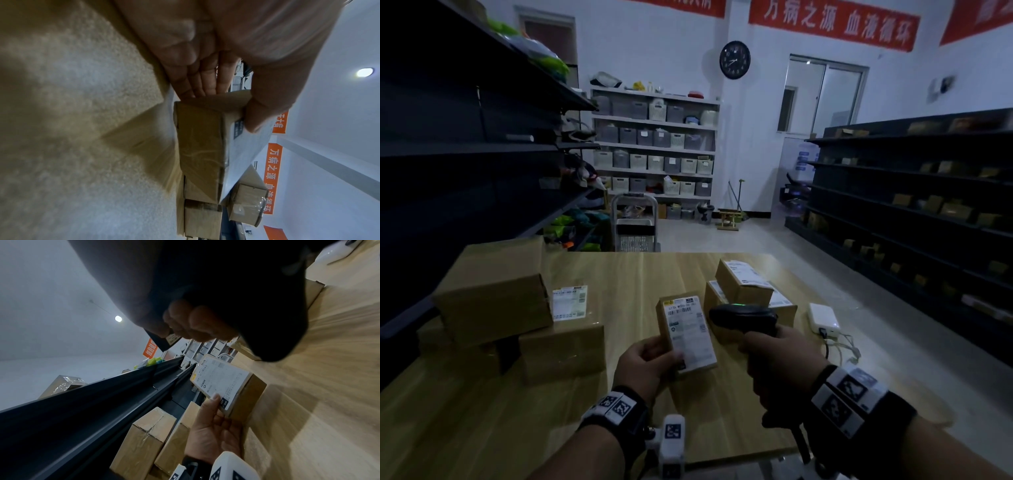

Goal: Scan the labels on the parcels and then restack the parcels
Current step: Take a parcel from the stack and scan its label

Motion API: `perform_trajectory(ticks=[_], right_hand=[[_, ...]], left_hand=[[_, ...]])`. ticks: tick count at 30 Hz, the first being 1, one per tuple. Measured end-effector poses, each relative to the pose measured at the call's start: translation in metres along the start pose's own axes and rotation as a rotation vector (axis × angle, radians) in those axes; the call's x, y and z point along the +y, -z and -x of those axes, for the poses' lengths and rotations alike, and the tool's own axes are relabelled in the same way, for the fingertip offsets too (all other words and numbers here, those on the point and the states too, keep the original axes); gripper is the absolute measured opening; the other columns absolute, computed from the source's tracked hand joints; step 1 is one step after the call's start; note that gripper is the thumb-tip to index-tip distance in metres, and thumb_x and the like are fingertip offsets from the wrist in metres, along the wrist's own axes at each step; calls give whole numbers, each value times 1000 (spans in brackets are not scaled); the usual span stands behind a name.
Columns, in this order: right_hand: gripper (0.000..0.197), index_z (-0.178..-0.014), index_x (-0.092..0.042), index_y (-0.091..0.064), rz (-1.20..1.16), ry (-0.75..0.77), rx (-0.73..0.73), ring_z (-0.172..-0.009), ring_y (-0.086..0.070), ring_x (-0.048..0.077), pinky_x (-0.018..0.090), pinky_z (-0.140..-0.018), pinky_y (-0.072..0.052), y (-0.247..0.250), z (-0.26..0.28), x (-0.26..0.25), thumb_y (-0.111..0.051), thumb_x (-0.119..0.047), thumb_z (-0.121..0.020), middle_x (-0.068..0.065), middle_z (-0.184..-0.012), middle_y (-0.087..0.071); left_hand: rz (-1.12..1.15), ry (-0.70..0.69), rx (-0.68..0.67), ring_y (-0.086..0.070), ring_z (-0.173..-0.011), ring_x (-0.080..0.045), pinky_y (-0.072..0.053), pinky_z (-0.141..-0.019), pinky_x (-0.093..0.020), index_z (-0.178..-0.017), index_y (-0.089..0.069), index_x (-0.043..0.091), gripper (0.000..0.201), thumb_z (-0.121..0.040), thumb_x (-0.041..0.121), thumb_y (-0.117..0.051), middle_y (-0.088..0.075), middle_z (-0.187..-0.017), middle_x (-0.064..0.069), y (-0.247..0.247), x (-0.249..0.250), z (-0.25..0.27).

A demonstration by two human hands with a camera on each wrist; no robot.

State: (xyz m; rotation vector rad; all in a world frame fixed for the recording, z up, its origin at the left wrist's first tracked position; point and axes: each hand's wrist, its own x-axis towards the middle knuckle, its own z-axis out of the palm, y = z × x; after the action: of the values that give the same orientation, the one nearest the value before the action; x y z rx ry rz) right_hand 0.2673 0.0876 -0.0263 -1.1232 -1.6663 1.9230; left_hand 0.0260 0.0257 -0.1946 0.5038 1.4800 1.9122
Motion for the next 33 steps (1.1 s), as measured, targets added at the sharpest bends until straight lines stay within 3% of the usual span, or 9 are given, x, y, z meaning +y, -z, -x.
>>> perform_trajectory(ticks=[6, 9, 14, 15, 18, 19, 24, 27, 33], right_hand=[[14, -107, -8, -63, -12, 33, 0, -46, -37, 19, 31, -52, -30, 0, -6, 5, -66, -12, -94, 6, -57, -43], [10, -95, -8, -56, -98, 47, -15, -47, -37, 20, 31, -52, -31, 2, -11, 8, -65, -10, -94, 11, -59, -41], [24, -79, -9, -53, -262, 7, -10, -45, -45, 25, 32, -50, -43, 11, -39, 25, -69, -20, -92, 13, -59, -46], [28, -73, -11, -51, -292, -10, 0, -45, -45, 25, 32, -50, -42, 14, -46, 29, -69, -22, -92, 12, -60, -45], [28, -72, -11, -54, -328, -32, 54, -48, -47, 26, 34, -52, -43, 25, -69, 40, -70, -25, -90, 13, -63, -48], [28, -73, -9, -57, -330, -37, 62, -48, -48, 26, 34, -53, -44, 29, -77, 44, -71, -26, -90, 14, -64, -50], [40, -65, -4, -56, -409, -92, -26, -48, -47, 26, 31, -52, -42, 46, -108, 60, -72, -39, -77, 14, -59, -47], [41, -64, -4, -55, -500, -86, -81, -46, -46, 27, 32, -50, -41, 52, -122, 72, -69, -40, -78, 13, -56, -44], [33, -70, -7, -58, -794, -18, -98, -45, -45, 23, 32, -43, -41, 60, -137, 88, -69, -35, -85, 9, -64, -44]], left_hand=[[0, -16, 8, -83, -106, -36, -63, -102, -59, -128, -75, 8, 69, -64, 14, -101, -86, -113, -11, -1, 1, 2], [24, -18, 15, -84, -105, -36, -63, -102, -58, -125, -75, 8, 55, -75, 6, -98, -86, -112, -12, -2, 2, 4], [35, -15, 28, -84, -103, -33, -64, -101, -57, -126, -74, 11, 56, -76, 8, -98, -87, -110, -9, -2, 4, 7], [37, -11, 26, -84, -103, -33, -64, -101, -57, -126, -74, 13, 60, -73, 12, -100, -87, -109, -8, -2, 4, 7], [19, -1, 11, -84, -103, -33, -64, -99, -56, -125, -76, 17, 95, -40, 41, -111, -87, -111, -7, 0, 0, 0], [12, 1, 18, -84, -104, -32, -64, -99, -56, -126, -76, 18, 97, -39, 43, -110, -86, -112, -7, 0, -1, -3], [37, 24, 40, -83, -105, -38, -62, -102, -59, -129, -73, 10, 73, -63, 25, -101, -85, -113, -14, 1, -5, -10], [57, 42, 48, -82, -106, -43, -61, -104, -61, -131, -70, 2, 54, -82, 8, -92, -84, -114, -21, -1, -5, -9], [86, 49, 66, -79, -111, -49, -60, -105, -63, -133, -66, -9, 51, -87, 2, -86, -80, -118, -30, -6, -1, -4]])
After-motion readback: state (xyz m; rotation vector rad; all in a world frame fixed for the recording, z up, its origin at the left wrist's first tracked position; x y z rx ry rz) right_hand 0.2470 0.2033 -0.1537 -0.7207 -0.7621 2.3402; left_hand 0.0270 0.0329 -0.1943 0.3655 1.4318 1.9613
